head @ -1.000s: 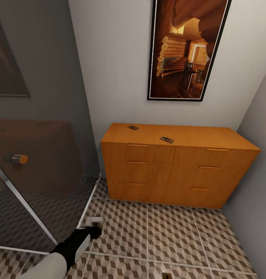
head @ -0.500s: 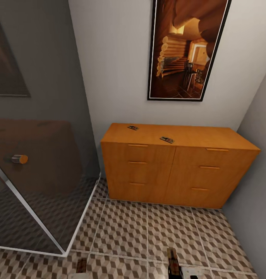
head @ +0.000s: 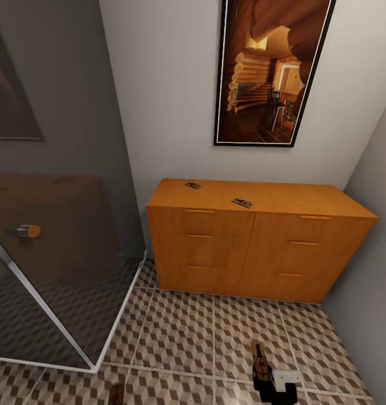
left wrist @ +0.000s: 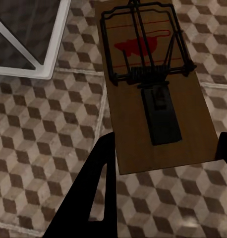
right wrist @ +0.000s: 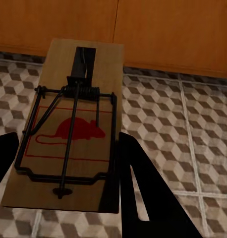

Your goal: Take the four mousetraps from the cabinet in the bathroom and place them on the bathroom floor. Make sure all four end up on the same floor surface, and ensure that at least two of them are either under or directly next to the same bathroom sink.

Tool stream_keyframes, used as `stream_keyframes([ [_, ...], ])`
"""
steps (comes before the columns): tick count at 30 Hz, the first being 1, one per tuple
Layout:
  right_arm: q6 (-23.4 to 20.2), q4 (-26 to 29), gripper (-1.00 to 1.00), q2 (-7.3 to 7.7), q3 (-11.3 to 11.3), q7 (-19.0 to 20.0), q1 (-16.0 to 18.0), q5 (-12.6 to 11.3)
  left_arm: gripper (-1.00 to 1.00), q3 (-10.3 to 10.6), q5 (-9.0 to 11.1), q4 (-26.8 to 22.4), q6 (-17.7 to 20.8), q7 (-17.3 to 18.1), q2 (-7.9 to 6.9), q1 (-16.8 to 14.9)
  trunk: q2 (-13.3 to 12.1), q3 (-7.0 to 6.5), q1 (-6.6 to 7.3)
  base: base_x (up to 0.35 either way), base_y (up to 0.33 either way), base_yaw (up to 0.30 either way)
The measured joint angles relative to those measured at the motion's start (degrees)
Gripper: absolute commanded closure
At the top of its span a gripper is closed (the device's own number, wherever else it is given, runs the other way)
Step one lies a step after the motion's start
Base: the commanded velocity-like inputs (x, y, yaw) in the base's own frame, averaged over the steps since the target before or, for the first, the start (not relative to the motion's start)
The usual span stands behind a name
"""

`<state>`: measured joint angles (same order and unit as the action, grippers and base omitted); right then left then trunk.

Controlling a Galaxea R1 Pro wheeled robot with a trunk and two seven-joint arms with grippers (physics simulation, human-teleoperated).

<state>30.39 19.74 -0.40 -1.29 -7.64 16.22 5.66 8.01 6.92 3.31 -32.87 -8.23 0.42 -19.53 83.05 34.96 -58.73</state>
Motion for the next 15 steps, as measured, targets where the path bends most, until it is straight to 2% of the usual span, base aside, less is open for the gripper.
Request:
stream_keyframes([
  [7, 1.30, -1.03, 1.00, 0.20, 0.02, 0.01, 0.00, -0.08, 1.00, 0.00, 0.04, -1.89, -0.09, -0.05, 0.26, 0.00, 0.00, 0.00, 0.00, 0.000, 0.000, 0.000],
  [15, 1.46, -2.26, 1.00, 0.15, 0.03, 0.04, 0.00, -0.08, 1.00, 0.05, 0.12, 0.09, -0.11, -0.04, -0.55, 0.02, 0.00, 0.00, 0.00, 0.000, 0.000, 0.000],
])
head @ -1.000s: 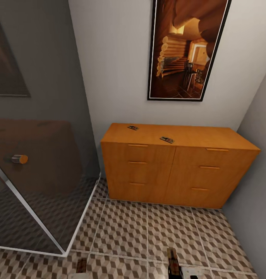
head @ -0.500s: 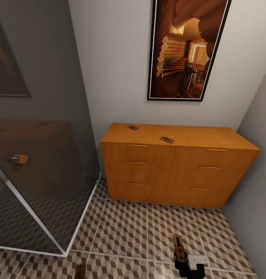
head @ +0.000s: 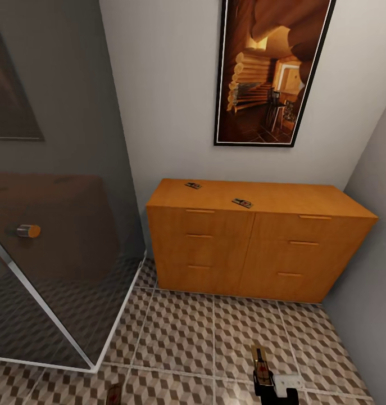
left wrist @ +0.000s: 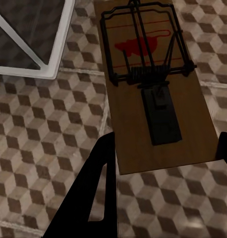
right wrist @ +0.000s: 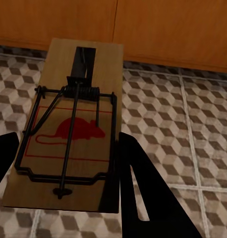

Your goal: Take the four mousetraps from the cabinet in the bathroom and place them on the bathroom floor. Make sure all four end up on the same floor surface, and ensure that at least two of them are either under or directly next to the same bathroom sink.

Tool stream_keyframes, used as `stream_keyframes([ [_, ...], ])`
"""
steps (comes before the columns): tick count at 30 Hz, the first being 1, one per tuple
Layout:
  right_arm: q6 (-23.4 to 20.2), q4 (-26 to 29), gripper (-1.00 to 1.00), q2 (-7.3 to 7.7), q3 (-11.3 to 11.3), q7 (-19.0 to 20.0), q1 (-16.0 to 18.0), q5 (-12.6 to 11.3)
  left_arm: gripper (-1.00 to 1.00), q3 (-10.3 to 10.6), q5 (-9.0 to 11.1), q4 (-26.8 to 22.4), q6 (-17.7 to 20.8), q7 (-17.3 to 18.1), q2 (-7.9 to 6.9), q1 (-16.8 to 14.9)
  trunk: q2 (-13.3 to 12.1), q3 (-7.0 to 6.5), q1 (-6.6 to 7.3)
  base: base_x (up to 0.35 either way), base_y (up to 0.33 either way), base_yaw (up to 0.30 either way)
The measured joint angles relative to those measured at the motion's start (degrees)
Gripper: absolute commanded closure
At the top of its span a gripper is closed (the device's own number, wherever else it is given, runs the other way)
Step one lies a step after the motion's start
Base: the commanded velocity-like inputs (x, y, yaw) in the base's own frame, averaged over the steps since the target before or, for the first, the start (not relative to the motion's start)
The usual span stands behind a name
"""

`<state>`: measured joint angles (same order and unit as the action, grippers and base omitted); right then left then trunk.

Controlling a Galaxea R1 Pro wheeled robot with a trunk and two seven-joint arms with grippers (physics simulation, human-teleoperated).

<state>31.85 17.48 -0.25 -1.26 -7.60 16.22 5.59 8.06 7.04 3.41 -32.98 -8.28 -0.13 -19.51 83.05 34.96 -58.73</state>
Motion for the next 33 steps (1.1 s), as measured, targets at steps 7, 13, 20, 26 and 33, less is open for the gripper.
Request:
stream_keyframes([
  [7, 0.09, -0.04, 1.00, -0.12, -0.05, -0.08, 0.00, 0.00, 1.00, 0.04, 0.06, 0.24, 0.00, 0.04, -0.23, 0.00, 0.00, 0.00, 0.00, 0.000, 0.000, 0.000],
  [13, 0.10, -0.04, 1.00, -0.11, -0.08, -0.24, 0.00, 0.00, 1.00, 0.04, 0.11, 0.33, 0.08, 0.04, -0.15, 0.00, 0.00, 0.00, 0.00, 0.000, 0.000, 0.000],
  [20, 0.14, -0.05, 1.00, -0.16, -0.09, -0.39, 0.01, -0.01, 1.00, 0.05, 0.14, 0.33, 0.08, 0.05, -0.10, 0.01, 0.00, 0.00, 0.00, 0.000, 0.000, 0.067],
  [26, 0.11, -0.06, 1.00, -0.17, -0.09, -0.43, 0.02, -0.01, 1.00, 0.05, 0.14, 0.32, 0.08, 0.05, -0.08, 0.01, 0.00, 0.07, 0.00, 0.000, 0.000, 0.254],
  [33, 0.11, -0.06, 1.00, -0.17, -0.11, -0.45, 0.02, -0.01, 1.00, 0.05, 0.14, 0.32, 0.08, 0.06, -0.06, 0.01, 0.00, 0.26, 0.00, 0.000, 0.000, 0.281],
])
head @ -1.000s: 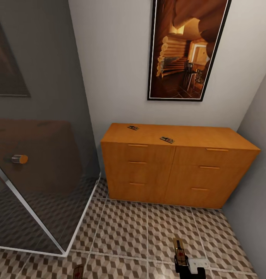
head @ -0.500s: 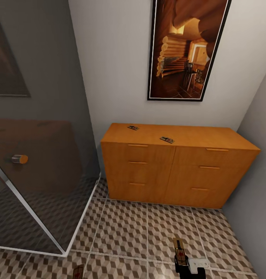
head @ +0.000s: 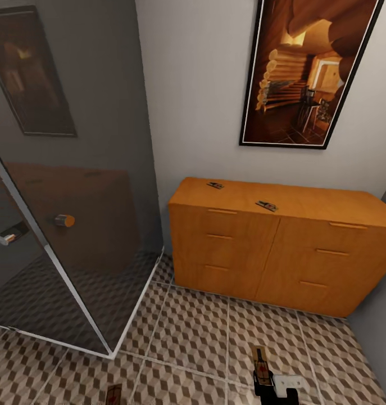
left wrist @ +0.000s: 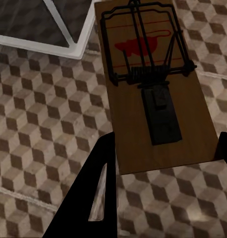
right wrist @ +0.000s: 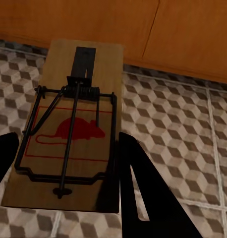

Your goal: Take the four mousetraps from the cabinet in the bathroom and place them on the bathroom floor. Make sure all four end up on the same floor surface, and ensure that at least two of them are either under or directly next to the same bathroom sink.

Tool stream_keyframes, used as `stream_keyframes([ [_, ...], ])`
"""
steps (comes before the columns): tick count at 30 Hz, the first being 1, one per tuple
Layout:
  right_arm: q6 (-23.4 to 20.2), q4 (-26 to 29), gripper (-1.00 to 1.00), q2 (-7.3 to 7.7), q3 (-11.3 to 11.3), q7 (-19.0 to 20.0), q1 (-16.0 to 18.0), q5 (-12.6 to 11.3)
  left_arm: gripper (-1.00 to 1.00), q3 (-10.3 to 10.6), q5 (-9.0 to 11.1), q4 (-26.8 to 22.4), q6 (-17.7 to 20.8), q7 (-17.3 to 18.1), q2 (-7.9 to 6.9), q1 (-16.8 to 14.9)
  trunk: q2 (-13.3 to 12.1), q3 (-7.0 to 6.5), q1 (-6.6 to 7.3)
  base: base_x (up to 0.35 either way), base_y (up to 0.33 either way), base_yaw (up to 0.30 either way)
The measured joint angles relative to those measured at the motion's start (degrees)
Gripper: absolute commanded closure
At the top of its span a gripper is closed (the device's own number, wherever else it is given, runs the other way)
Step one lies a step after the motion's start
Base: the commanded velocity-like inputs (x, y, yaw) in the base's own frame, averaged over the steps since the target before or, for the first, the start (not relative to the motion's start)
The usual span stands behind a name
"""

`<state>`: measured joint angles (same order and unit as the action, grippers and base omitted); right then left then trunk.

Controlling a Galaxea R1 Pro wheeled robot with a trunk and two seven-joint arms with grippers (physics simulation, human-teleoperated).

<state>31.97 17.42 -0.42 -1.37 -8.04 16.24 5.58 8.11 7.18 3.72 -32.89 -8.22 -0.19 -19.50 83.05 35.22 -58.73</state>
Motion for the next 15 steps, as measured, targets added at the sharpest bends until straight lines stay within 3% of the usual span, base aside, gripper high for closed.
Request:
stream_keyframes([
  [15, 0.08, 0.00, 1.00, 0.00, -0.05, -0.05, 0.00, 0.00, 1.00, 0.00, 0.00, 0.00, 0.00, 0.00, 0.07, 0.00, 0.00, 0.47, 0.00, 0.000, 0.000, 0.281],
])
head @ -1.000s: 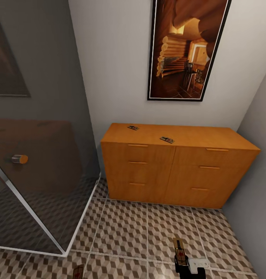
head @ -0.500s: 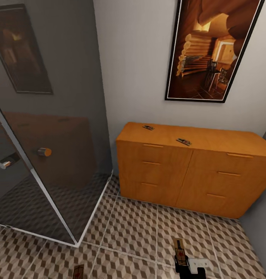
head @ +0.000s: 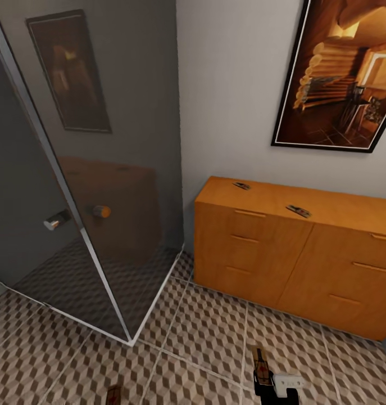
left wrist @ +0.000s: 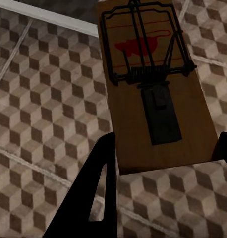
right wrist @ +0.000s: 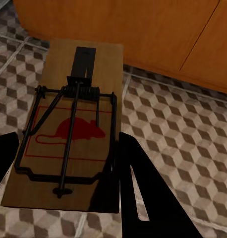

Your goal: Take the four mousetraps from the cabinet in the bathroom and place them on the bathroom floor. Make sure all four end up on the same floor surface, and ensure that at least two of them are either under or directly next to the same bathroom sink.

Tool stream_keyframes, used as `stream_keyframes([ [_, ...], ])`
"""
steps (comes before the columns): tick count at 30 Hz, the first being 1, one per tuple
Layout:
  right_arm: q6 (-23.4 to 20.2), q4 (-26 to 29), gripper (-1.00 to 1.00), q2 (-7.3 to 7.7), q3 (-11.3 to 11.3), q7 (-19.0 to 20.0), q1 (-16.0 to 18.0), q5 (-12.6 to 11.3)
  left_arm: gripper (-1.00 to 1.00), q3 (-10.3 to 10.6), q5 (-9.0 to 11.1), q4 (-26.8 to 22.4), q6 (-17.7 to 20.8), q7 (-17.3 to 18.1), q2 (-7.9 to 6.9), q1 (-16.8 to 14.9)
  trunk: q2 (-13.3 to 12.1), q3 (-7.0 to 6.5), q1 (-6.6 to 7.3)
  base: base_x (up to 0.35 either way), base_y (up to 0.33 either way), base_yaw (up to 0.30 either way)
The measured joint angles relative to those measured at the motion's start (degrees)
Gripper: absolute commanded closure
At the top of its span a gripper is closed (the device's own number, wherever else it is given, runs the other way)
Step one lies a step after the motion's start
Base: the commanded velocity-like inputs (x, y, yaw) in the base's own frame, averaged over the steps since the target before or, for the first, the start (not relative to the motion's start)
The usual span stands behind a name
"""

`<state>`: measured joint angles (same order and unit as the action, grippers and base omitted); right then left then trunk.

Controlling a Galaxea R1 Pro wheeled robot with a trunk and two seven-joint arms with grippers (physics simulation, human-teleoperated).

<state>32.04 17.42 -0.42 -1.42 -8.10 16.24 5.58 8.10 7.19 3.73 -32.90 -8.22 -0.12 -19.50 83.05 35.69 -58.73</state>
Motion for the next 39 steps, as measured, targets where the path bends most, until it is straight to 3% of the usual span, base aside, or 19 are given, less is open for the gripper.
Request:
stream_keyframes([
  [39, 0.00, -0.01, 1.00, 0.00, 0.00, 0.03, 0.00, 0.00, 1.00, 0.01, 0.01, 0.17, 0.09, 0.01, 0.44, 0.00, 0.00, 1.31, 0.00, 0.000, 0.000, 0.278],
])
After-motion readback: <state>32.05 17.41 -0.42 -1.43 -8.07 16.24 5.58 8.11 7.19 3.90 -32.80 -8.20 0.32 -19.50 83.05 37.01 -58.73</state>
